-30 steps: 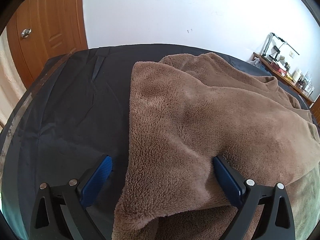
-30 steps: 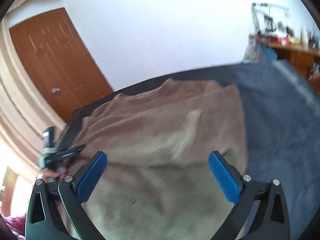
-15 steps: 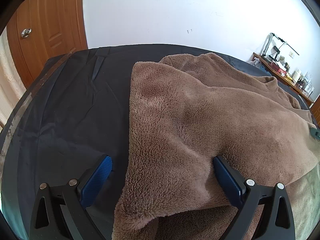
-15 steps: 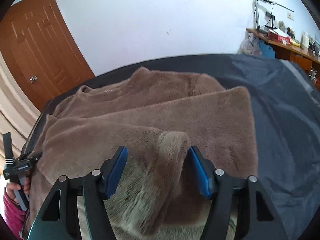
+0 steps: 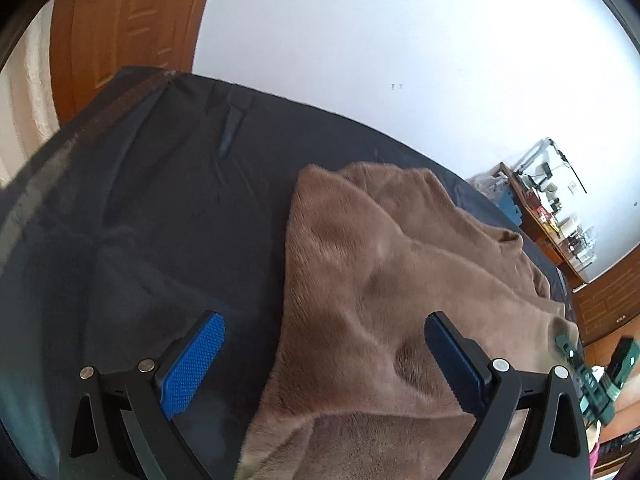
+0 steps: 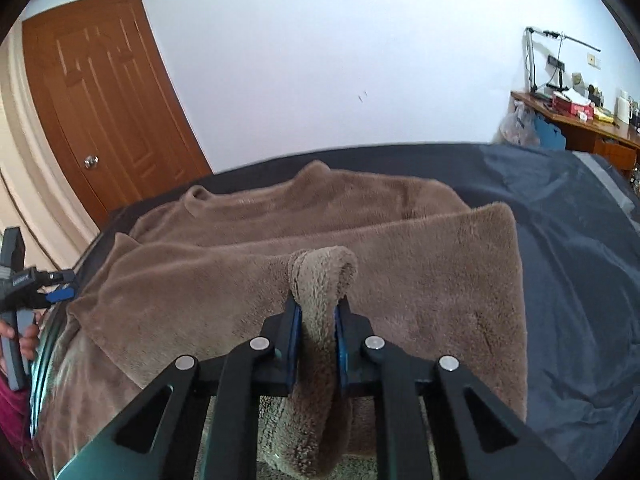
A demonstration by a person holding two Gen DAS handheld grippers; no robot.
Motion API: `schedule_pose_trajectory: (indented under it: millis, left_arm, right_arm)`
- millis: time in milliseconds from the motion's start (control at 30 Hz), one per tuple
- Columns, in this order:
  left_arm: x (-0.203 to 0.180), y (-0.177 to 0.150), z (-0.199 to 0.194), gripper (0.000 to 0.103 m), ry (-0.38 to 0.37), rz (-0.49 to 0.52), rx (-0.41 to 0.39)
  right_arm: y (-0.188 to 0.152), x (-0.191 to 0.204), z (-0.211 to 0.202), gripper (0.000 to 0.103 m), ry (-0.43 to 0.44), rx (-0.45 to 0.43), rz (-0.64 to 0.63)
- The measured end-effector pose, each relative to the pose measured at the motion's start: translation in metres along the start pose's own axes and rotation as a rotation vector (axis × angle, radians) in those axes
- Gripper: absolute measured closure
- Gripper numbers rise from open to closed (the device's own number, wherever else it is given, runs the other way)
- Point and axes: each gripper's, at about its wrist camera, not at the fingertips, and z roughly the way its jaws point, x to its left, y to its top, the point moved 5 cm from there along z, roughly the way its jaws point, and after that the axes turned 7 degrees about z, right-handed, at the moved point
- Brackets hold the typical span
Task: Fold clothes
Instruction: 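Grasp the fleece sleeve cuff with the right gripper and lift it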
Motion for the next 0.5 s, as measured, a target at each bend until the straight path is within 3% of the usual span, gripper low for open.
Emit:
schedule_pose_trajectory:
  millis: [133, 500]
  left_arm:
    - [0.003, 0.032, 0.013, 0.001, 0.016, -0.009, 0.015]
    - [-0.012, 0.052, 0.074, 0.001, -0.175, -0.052, 0.052]
  right_arm:
    - [0.001, 0.000, -0.004, 0.087, 0.026, -0.028, 0.021]
    - [-0.004, -0.011, 0.001, 0.087, 0.041, -0.003, 0.058]
